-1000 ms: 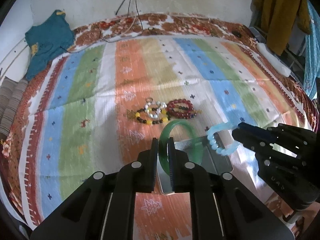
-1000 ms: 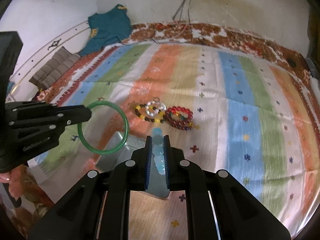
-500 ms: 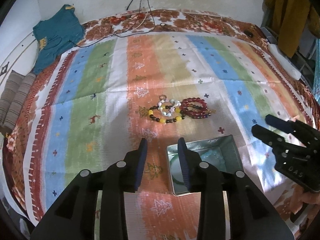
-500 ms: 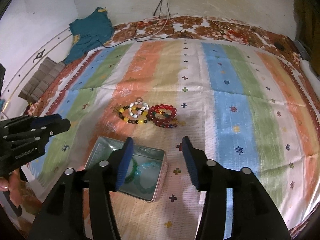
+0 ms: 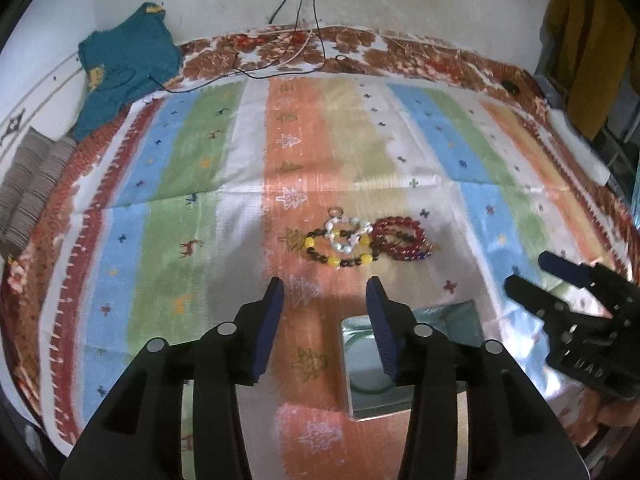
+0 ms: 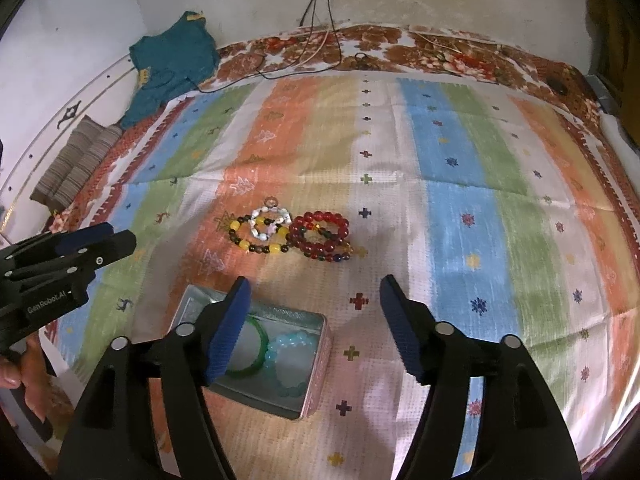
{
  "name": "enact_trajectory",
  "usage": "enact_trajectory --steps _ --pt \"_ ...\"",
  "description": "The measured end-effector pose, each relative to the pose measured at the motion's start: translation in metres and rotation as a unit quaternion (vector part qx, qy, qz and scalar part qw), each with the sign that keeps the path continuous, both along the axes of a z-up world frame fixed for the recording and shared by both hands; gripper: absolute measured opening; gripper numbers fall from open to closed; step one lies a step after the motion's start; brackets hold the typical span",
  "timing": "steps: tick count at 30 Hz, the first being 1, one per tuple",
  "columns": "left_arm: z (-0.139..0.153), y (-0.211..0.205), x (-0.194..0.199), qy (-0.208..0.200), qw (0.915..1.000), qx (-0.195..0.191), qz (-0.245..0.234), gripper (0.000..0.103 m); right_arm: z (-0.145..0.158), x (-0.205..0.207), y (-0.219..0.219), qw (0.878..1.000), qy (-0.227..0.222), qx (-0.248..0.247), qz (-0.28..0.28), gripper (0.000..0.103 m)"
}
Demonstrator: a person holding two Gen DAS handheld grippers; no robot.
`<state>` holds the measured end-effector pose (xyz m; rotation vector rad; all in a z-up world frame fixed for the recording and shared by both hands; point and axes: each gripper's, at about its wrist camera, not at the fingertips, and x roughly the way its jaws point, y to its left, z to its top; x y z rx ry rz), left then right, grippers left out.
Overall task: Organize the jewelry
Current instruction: 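Open both tools to drop the bangle and bracelet into the tin, then move both tools back to the remaining bracelets and lower them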
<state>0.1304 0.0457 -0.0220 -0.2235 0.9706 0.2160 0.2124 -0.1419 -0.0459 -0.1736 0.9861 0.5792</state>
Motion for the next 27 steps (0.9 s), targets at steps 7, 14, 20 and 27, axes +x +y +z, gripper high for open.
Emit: enact_trajectory --steps 7,14,20,27 --pt "-0.014 -0.001 0.021 0.019 0.9997 0.01 -0.008 0.058 -0.006 0.016 0.005 1.0 0.011 -0.014 -0.001 0.07" --pt "-0.019 0.005 0.031 0.028 0.9995 0.016 -0.003 0.064 -0.009 0.028 0.009 1.0 0.02 -0.01 -0.003 0.079" --pt "-0.029 0.01 0.046 0.043 0.9989 0.017 0.002 0.066 -0.022 0.04 0.015 0.999 0.027 -0.036 -0.006 0.08" --pt "-0.038 0.011 0.06 0.054 0.9982 0.027 -0.004 0.068 -0.026 0.051 0.02 0.999 0.028 -0.042 -0.009 0.084"
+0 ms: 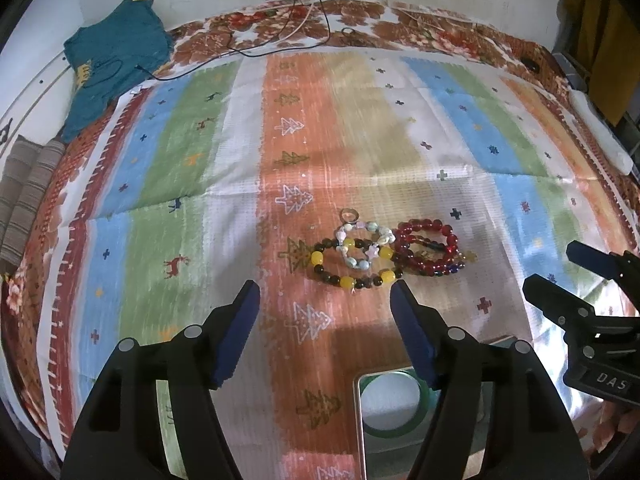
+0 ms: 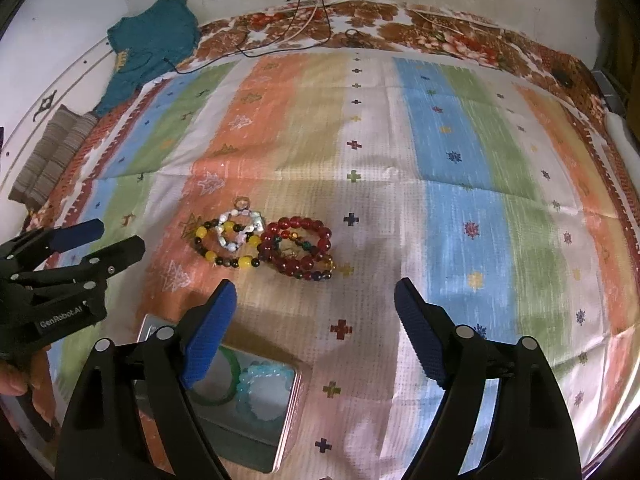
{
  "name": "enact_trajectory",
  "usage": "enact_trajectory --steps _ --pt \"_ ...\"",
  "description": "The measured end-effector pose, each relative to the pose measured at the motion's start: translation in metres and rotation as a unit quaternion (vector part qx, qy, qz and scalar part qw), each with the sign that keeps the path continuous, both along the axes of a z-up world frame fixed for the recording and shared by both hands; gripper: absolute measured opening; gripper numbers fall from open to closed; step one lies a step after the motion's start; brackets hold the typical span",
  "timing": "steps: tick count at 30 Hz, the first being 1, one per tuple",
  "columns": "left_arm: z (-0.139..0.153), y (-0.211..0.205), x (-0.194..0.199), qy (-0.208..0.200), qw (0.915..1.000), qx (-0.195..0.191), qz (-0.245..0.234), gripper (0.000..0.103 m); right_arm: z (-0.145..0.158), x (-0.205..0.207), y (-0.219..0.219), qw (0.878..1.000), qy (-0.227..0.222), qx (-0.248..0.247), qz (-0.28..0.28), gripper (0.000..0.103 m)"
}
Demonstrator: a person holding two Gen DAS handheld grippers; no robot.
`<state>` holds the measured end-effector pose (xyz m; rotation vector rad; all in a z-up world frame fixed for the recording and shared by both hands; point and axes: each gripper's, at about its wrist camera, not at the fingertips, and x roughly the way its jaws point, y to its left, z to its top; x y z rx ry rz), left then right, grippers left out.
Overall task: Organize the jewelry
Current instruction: 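Move both tools back to the remaining bracelets and lower them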
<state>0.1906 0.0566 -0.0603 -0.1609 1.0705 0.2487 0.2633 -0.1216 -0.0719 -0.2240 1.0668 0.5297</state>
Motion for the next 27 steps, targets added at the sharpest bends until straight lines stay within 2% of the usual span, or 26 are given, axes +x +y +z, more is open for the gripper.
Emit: enact_trajectory --steps 27 --pt "-0.043 0.014 0.048 0.044 0.9988 0.006 -0.019 0.068 -0.044 0.048 0.022 0.998 0.043 -0.044 -0.009 0.085"
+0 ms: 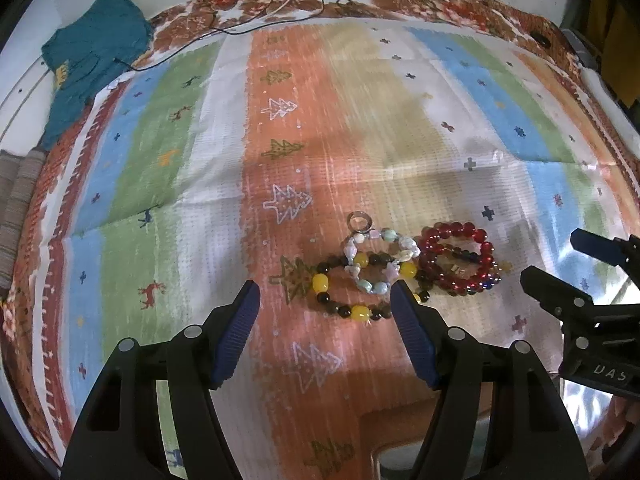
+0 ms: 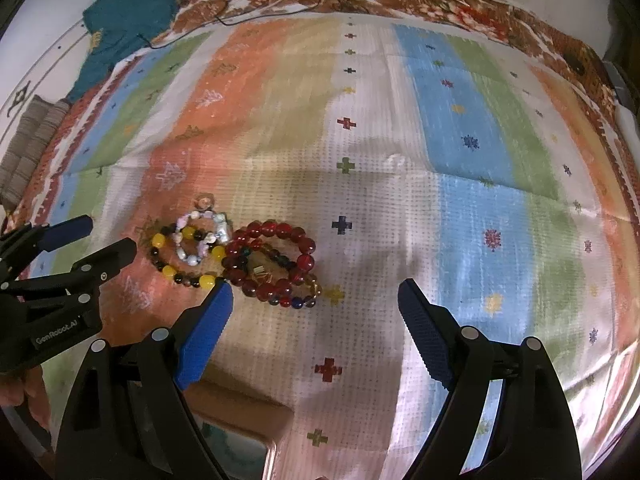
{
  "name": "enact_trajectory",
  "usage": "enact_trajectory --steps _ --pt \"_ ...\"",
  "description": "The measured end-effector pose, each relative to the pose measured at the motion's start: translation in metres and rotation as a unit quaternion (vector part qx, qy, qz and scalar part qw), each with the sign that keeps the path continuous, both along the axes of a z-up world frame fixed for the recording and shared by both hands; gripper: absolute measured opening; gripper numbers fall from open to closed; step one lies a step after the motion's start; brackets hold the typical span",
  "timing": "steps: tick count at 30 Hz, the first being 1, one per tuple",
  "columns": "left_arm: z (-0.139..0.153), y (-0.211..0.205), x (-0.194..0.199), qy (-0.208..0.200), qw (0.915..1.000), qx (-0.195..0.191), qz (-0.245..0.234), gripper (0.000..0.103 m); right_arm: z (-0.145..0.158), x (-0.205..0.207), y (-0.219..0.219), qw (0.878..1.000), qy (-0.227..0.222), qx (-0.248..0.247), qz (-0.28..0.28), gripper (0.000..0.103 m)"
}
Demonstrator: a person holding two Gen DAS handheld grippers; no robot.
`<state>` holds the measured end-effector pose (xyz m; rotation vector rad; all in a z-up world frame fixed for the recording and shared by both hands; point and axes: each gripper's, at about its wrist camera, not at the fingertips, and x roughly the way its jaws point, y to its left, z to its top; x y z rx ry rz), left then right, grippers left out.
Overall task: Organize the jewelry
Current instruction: 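Move both tools back to the remaining bracelets and lower them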
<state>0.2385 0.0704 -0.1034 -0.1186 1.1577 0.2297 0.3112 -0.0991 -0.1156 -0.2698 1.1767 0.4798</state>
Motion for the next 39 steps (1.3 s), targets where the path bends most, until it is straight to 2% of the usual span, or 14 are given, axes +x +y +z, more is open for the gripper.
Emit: enact_trajectory --steps 7,12,21,27,34,36,37,39 --pt "-0.015 0.006 0.012 0.012 0.9997 -0.022 0.001 0.067 -0.008 0.006 0.006 1.0 0.002 -0.014 0.003 0.085" --pt "-0.024 0.006 0.021 0.019 0.9996 -0.021 0.001 0.065 -0.018 0.012 0.009 1.0 0.008 -0.023 0.005 0.085" --pt "-0.033 0.013 0.037 0.022 0.9991 -0.035 0.002 0.053 -0.033 0.021 0.015 0.999 0.02 -0.035 0.009 0.085" --pt "-0.042 0.011 0.044 0.033 0.9988 -0.033 -0.01 0.05 -0.041 0.029 0.02 0.999 0.022 -0.045 0.015 0.083" --pt "-0.048 0.012 0.051 0.037 0.9984 -0.041 -0.01 0.045 -0.051 0.034 0.024 0.998 0.037 -0.045 0.018 0.065" --pt "-0.052 0.011 0.052 0.04 0.998 -0.046 -0.016 0.044 -0.054 0.035 0.024 0.998 0.043 -0.044 0.022 0.055" --pt "-0.054 0.011 0.053 0.043 0.9979 -0.045 -0.018 0.039 -0.055 0.035 0.024 0.998 0.045 -0.042 0.023 0.053" --pt "-0.057 0.01 0.053 0.042 0.9975 -0.052 -0.023 0.034 -0.055 0.036 0.024 0.998 0.05 -0.031 0.025 0.04"
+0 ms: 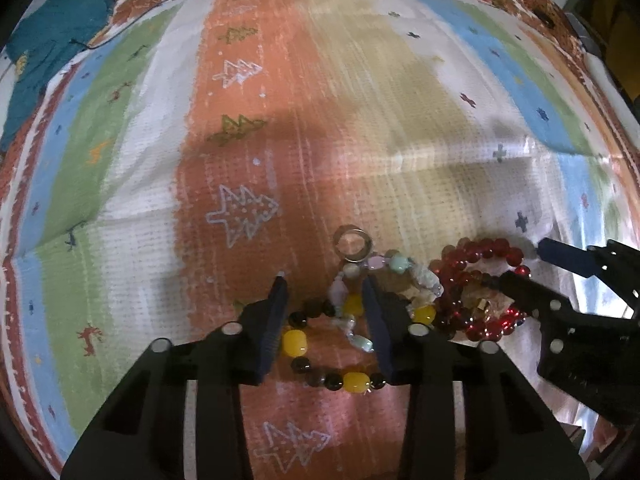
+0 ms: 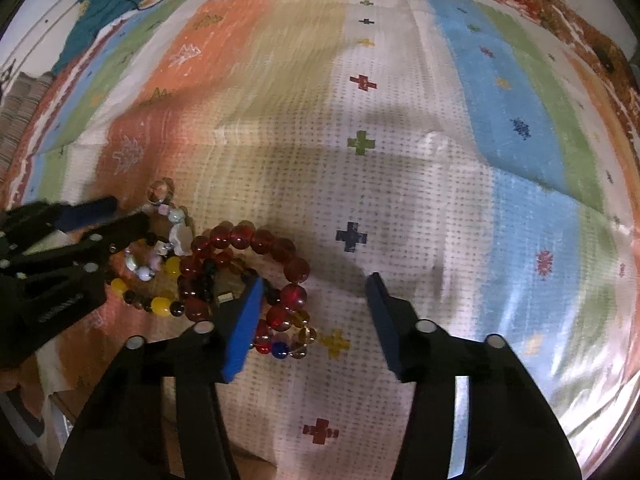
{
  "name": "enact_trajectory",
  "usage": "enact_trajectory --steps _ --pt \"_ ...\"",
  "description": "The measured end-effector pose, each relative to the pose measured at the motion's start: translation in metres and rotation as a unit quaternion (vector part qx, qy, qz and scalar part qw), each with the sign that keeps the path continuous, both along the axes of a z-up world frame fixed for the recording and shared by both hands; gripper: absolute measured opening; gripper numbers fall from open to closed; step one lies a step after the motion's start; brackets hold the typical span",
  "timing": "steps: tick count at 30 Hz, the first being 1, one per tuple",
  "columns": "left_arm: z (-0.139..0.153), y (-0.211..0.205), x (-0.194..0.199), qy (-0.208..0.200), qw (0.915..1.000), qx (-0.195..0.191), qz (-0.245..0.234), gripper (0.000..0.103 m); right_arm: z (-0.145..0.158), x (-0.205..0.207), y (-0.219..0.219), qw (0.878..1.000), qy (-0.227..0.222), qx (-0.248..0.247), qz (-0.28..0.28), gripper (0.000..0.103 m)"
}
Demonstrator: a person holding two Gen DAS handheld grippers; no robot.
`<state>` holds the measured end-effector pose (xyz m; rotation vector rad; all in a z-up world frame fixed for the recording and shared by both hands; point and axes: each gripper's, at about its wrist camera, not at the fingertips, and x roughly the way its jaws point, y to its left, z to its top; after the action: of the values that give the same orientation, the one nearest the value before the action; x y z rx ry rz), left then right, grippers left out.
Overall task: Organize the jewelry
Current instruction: 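Move both tools back to the remaining bracelets and lower them, then grasp the white bead bracelet with the left tool while the right tool grasps the red bracelet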
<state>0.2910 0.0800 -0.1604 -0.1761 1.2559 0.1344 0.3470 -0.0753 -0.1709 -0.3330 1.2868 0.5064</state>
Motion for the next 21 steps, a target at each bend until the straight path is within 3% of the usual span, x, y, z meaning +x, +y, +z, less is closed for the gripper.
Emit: enact_trajectory --steps 3,4,9,21 --pt "0.001 -0.002 0.0 -0.004 1.0 -0.005 -0.003 0.026 0.0 -0.001 0.002 1.0 0.008 0.012 0.006 0.026" --pt "0.002 -0.002 0.0 -0.005 1.0 0.0 -0.002 0.01 0.001 -0.002 0.003 1.0 0.01 0.015 0.009 0.024" --pt "0.002 -0.004 -0.001 0.0 1.0 0.003 -0.002 0.01 0.002 -0.006 0.007 1.0 0.008 0.015 0.017 0.014" --pt "0.041 -0.015 -0.015 -0.034 0.9994 0.002 -0.004 0.01 0.025 -0.016 0.001 0.999 -0.024 0.026 0.022 0.014"
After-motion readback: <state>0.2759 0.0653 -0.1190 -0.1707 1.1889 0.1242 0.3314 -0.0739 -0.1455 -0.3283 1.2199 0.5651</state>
